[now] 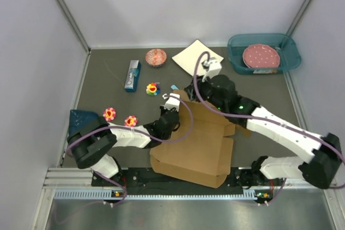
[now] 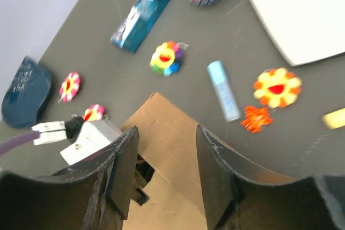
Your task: Fold the paper box
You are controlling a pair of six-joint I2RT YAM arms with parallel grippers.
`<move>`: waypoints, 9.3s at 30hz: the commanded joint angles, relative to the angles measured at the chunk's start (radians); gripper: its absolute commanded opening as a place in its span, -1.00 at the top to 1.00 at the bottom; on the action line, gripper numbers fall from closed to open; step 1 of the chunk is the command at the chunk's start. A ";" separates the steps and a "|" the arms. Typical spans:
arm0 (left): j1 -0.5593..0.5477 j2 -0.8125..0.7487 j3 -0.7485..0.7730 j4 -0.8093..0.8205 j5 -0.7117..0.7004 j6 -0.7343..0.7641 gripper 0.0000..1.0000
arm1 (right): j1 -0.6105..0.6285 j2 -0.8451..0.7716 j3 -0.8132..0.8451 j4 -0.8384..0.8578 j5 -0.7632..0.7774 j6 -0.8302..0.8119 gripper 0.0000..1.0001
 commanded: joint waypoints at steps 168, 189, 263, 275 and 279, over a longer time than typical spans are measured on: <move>0.137 -0.255 0.029 -0.666 0.225 -0.329 1.00 | -0.260 -0.740 -0.546 -0.293 0.105 0.145 0.93; 0.122 -0.217 0.037 -0.593 0.213 -0.323 1.00 | -0.197 -0.726 -0.532 -0.196 -0.067 0.280 0.98; 0.048 -0.127 0.014 -0.365 -0.056 -0.264 1.00 | -0.102 -0.760 -0.325 -0.428 0.057 0.121 -0.50; 0.048 -0.142 0.000 -0.364 -0.045 -0.267 1.00 | -0.105 -0.763 -0.355 -0.480 0.313 0.194 0.20; 0.048 -0.153 -0.005 -0.367 -0.028 -0.261 1.00 | -0.105 -0.706 -0.411 -0.411 0.243 0.160 -0.02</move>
